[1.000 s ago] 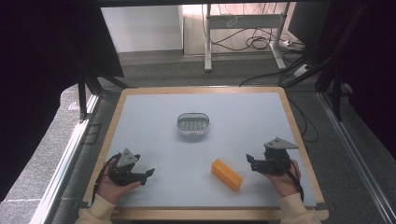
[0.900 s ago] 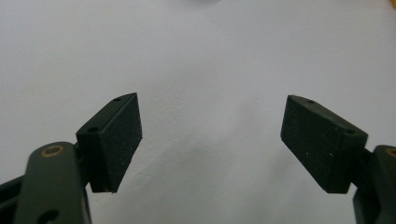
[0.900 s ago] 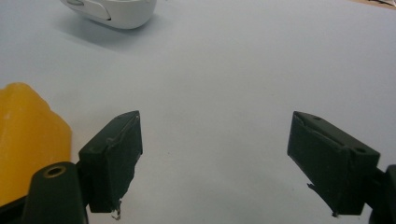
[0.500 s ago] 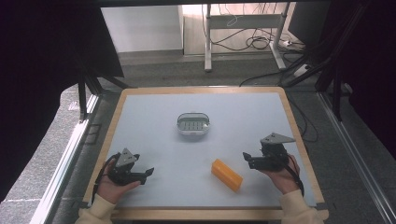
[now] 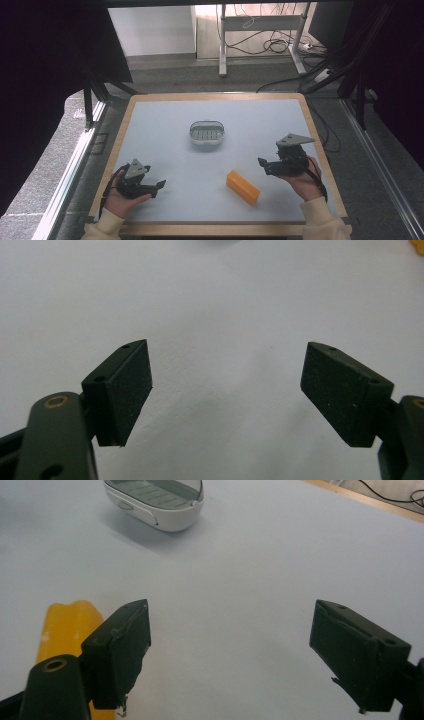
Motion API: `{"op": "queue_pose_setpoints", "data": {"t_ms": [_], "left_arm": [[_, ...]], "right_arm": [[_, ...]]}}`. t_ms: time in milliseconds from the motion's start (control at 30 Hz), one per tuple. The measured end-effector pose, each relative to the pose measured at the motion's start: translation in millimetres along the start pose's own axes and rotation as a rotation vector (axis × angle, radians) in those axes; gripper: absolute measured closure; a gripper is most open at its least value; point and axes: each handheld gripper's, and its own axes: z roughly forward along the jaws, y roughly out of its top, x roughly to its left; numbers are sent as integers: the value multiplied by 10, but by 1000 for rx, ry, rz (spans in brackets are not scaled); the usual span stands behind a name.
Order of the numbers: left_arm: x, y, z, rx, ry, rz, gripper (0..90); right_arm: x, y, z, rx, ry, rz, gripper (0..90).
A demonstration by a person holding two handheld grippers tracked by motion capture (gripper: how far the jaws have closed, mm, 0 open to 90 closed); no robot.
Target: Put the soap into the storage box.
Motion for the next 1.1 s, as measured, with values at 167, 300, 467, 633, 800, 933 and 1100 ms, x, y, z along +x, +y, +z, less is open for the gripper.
{"op": "queue_pose_setpoints", "data": {"t_ms": [167,300,467,633,800,933,1100], "left_arm": [[2,-2,-3,3,1,2,203],[7,0,-3,3,-3,-2,203],[10,-1,-7,6,-3,4,203],[13,-1,-16,1,3,6,203],[12,-1,-13,-3,2,2,203],[12,-1,-15,-2,2,4,203],[7,2,-14,-1,1,8,203]], "right_arm": [[38,83,-54,-5,17,-16,181],[72,128,-74,-6,22,-27,181],[123,182,-82,-1,37,-50,178],[175,253,-78,2,64,-67,175],[213,285,-71,3,77,-75,178],[246,296,-92,-4,109,-75,178],[320,324,-140,-5,115,-90,182]]}}
